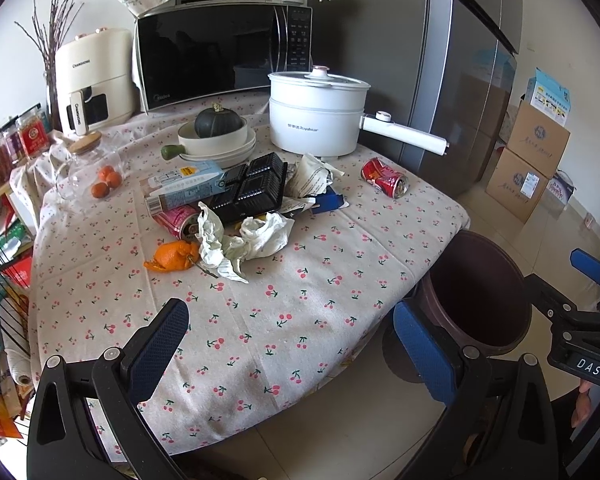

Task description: Collect trash

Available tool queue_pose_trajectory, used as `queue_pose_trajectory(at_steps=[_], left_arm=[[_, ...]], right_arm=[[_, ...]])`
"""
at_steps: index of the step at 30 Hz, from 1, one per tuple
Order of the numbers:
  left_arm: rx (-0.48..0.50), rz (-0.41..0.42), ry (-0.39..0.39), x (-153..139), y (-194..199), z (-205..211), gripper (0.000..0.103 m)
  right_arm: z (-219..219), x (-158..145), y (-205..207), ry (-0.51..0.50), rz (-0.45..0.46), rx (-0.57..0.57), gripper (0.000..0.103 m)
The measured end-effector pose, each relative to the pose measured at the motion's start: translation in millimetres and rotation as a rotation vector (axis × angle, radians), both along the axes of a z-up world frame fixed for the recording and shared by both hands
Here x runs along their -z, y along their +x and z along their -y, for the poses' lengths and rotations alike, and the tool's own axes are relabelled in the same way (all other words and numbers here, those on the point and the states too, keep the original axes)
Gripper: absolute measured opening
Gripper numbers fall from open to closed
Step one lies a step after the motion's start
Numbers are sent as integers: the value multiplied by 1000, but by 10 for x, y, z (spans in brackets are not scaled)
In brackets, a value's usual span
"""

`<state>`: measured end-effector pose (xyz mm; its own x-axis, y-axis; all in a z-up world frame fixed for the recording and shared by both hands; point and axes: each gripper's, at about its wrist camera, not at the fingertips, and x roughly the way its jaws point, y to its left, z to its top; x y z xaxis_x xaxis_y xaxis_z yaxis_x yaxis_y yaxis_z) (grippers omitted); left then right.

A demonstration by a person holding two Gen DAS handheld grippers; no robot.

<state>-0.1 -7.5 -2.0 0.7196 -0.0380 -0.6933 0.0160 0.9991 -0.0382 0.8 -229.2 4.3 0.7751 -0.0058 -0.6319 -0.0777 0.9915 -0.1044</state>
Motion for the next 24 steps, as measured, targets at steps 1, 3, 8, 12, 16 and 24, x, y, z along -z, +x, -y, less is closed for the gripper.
queue_pose_trajectory(at_steps=[1,3,8,12,16,24], left_arm=[[1,1,-1,-1,2,2,103],[2,0,0,-1,-2,3,103],[1,2,2,-2,-4,2,103],[1,2,1,0,-7,3,103],[1,2,1,-1,-3,6,103],[-3,2,5,-16,0,-4,103]], right_arm=[[6,1,-5,2,0,0,103],[7,3,-8,2,1,1,103],[21,-6,-3,4,1,4,103],[26,-8,-7,6,2,4,103],[29,-8,-9,7,4,6,103],[30,-20,-7,9,2,3,103]])
